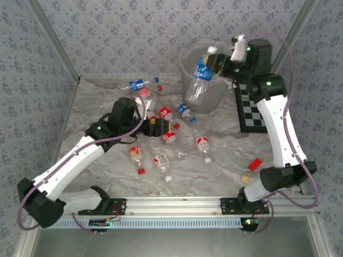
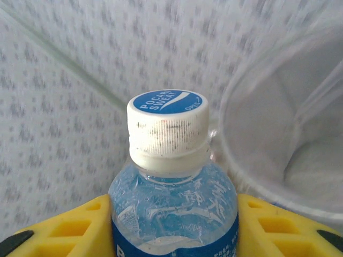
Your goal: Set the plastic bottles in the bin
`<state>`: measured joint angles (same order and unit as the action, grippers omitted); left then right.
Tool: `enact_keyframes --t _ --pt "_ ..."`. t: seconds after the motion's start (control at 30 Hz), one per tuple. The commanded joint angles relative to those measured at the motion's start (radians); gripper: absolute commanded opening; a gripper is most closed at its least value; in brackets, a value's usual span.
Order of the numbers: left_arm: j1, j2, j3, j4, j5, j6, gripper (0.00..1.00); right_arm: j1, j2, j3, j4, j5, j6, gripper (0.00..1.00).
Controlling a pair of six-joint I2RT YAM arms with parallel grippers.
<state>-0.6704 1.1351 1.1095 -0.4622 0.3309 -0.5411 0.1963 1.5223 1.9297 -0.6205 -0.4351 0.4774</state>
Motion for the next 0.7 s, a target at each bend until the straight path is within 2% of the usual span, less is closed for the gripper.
enact_keyframes --t 0.0,0.17,0.27,0.47,0.67 --pt "0.013 -0.063 -0.054 -0.101 -0.094 -0.084 0.85 -0.034 0.053 0.103 0.006 0.137 -0.032 0.47" --pt "0.030 -0.145 -0.113 -0.144 -0.146 -0.131 0.84 -0.066 0.210 0.281 -0.035 0.270 -0.107 0.44" --pt "0.032 -0.187 -0.140 -0.168 -0.162 -0.157 0.84 -0.082 0.320 0.384 -0.071 0.302 -0.145 0.43" --pt "0.031 -0.282 -0.205 -0.156 -0.162 -0.241 0.82 -0.047 0.558 0.615 -0.206 0.414 -0.232 0.42" --pt "0.031 -0.311 -0.246 -0.208 -0.206 -0.281 0.81 0.006 0.666 0.604 -0.278 0.489 -0.303 0.42"
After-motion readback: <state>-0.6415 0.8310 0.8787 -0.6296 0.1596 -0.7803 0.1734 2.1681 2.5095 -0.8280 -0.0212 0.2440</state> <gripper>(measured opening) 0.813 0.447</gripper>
